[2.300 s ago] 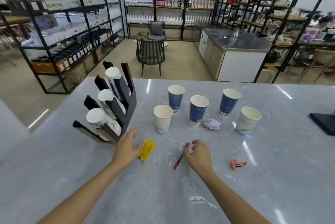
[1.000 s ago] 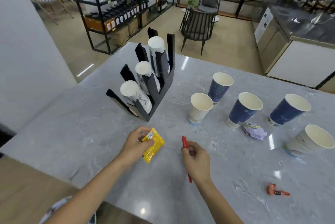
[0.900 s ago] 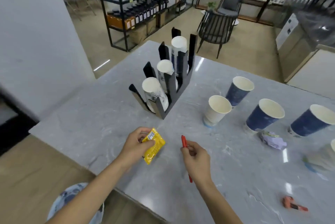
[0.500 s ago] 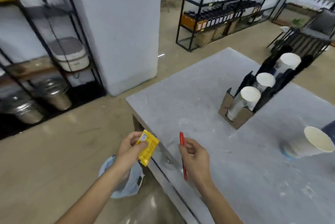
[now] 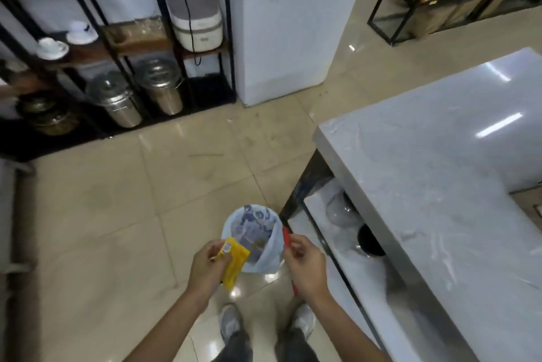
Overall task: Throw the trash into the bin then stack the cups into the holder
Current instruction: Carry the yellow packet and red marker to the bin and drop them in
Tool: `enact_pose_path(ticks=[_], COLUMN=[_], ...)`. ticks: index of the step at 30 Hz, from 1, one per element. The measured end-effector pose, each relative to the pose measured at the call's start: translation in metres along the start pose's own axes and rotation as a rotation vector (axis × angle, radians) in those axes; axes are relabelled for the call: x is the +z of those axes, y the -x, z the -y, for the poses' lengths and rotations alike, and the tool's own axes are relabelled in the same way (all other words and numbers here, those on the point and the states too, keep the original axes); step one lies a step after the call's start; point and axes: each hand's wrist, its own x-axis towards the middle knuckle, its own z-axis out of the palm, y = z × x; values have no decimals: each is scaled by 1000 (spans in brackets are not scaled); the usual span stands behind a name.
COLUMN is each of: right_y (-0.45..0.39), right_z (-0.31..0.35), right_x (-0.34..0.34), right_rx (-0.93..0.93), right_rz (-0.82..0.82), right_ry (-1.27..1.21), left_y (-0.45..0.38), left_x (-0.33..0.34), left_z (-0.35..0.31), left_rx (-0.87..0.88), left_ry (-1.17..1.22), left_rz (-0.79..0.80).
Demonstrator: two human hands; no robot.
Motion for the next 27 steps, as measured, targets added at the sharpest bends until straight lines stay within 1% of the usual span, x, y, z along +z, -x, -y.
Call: enact_pose_path(ticks=[3,8,13,15,18,23,27], right_y=[-21,-70,-130,-154,-190,-237,-256], right_z=[-38,-114,-199,-231,-271,-320,-339], right_x=[37,101,157,178,209,255,273], right_rx=[74,35,-25,-59,-92,-105,-67], right_rz=[50,113,211,246,272,296,304], right_ry=[100,283,408,448,458,534,569], left_y=[-28,-96,-183,-215,-261,-323,-347], left_x=[-4,7,30,40,55,77,87], left_z=[47,126,209,238,277,324,346], left_rx=[-38,-12,67,111,155,116,59], left_ry=[-60,-185,-435,-488,-527,-505,-499], left_rz=[-64,-87,-30,5,57,43,72])
